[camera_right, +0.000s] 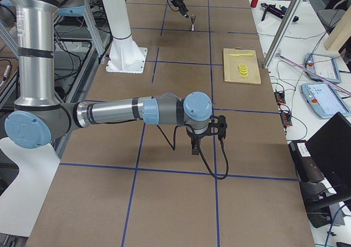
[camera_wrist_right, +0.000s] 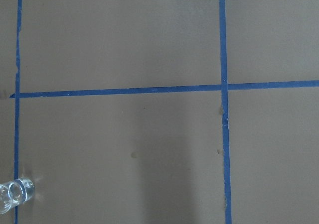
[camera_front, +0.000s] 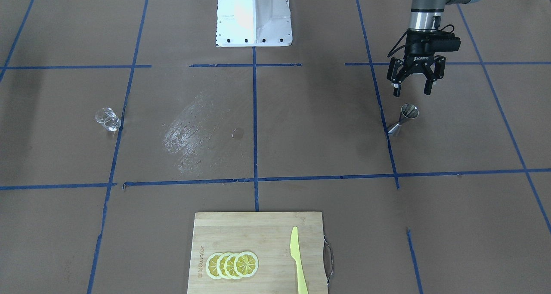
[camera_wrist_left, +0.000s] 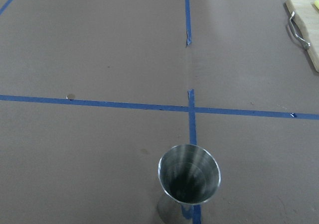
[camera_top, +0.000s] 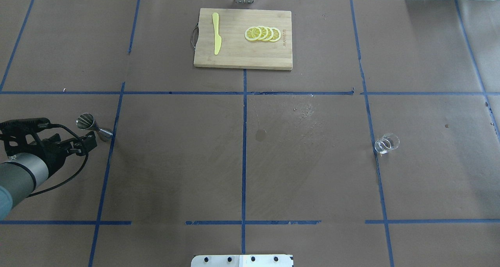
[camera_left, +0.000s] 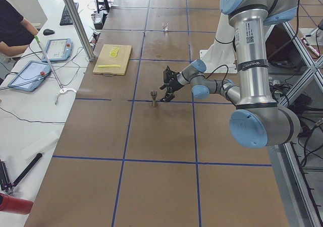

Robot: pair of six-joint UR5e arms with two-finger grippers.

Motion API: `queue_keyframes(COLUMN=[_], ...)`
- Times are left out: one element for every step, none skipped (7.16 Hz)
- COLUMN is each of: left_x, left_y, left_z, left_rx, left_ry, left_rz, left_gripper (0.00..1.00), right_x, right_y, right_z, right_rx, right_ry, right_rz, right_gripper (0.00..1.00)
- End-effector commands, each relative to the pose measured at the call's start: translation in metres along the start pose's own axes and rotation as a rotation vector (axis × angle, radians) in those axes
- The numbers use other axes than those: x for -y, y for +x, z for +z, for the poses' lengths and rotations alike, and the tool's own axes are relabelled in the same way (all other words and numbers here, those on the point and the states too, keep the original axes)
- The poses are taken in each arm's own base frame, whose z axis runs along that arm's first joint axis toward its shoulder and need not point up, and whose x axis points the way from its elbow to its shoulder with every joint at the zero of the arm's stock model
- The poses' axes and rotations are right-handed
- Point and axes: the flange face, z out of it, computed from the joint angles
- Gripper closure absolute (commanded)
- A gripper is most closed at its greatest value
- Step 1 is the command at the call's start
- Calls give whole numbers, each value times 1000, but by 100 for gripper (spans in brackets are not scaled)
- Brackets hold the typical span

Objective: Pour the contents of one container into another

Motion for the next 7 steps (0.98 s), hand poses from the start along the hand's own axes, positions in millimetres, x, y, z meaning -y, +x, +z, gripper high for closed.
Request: queue_keyframes(left_x=[-12, -12, -13, -16, -18, -18, -19], left_y=[24, 30, 30, 30, 24, 19, 18], left_z=[34, 43, 50, 56, 66, 71, 75], left_rx=[19, 27, 40, 50, 80, 98, 104], left_ry=[93, 127, 156, 167, 219, 256, 267], left_rz=[-11, -9, -4, 1, 17, 25, 15], left_gripper=[3, 6, 6, 8, 12, 13, 13], right_x=[0, 4, 4, 4, 4, 4, 4], right_y=[-1, -3, -1, -1, -1, 0, 0], right_z=[-1, -2, -1, -1, -1, 0, 0], right_rx=[0, 0, -1, -1, -1, -2, -2], right_ry=[2, 5, 3, 3, 2, 1, 0], right_rz=[-2, -7, -3, -3, -2, 0, 1], right_gripper=[0, 0, 0, 0, 0, 0, 0])
